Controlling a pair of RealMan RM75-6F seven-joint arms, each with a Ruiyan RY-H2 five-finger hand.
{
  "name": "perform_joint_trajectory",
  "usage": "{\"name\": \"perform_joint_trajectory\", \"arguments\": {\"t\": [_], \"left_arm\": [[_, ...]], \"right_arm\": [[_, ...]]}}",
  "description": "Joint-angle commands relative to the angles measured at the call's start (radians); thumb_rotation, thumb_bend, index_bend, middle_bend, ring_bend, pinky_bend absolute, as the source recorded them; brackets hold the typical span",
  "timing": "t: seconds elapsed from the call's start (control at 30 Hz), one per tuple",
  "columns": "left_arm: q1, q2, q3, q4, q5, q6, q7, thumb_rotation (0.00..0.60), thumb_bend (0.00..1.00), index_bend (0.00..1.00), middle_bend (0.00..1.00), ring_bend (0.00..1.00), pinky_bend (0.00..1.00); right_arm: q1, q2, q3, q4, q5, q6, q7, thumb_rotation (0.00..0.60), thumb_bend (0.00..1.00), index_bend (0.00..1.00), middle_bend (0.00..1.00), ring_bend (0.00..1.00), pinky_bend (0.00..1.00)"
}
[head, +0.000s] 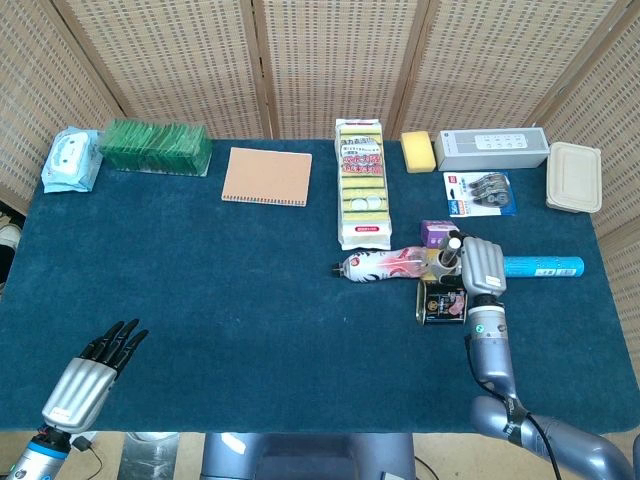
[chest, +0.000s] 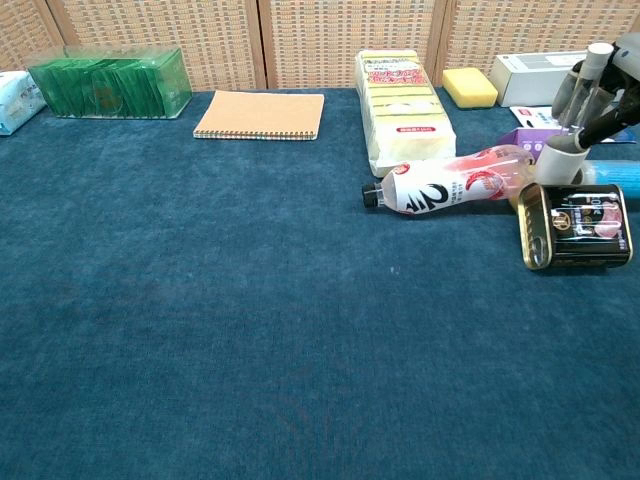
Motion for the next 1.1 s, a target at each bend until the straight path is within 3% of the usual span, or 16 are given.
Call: {"name": "perform_joint_trajectory", "arguments": {"t": [0.03, 0.53, 1.1], "left_arm": [[0.0, 0.0, 0.0, 0.0, 0.001, 0.0, 0.0, 0.6, 0.21, 0.03, 0.02, 0.02, 0.23], [0.0, 0.001, 0.001, 0.0, 0.001, 0.0, -0.001, 0.6, 0.21, 0.03, 0.02, 0.02, 0.23], [0.001, 0.007, 0.003, -0.006, 0.001, -0.002, 0.002, 0.6, 0.21, 0.03, 0.02, 0.02, 0.23]], "right_arm": [[0.001, -0.002, 0.0, 0.002, -0.002, 0.007, -0.006, 0.6, 0.29, 0.52, 0.56, 0.56, 0.6], [0.009, -0.013, 0.002, 0.006, -0.013, 0.032, -0.031, 0.6, 0.32, 0.58, 0.7, 0.75, 0.73], [0.023, -0.021, 0.02, -0.016, -0.044, 0.068, -0.037, 0.6, 0.32, 0.61, 0.73, 0.78, 0.75]]}}
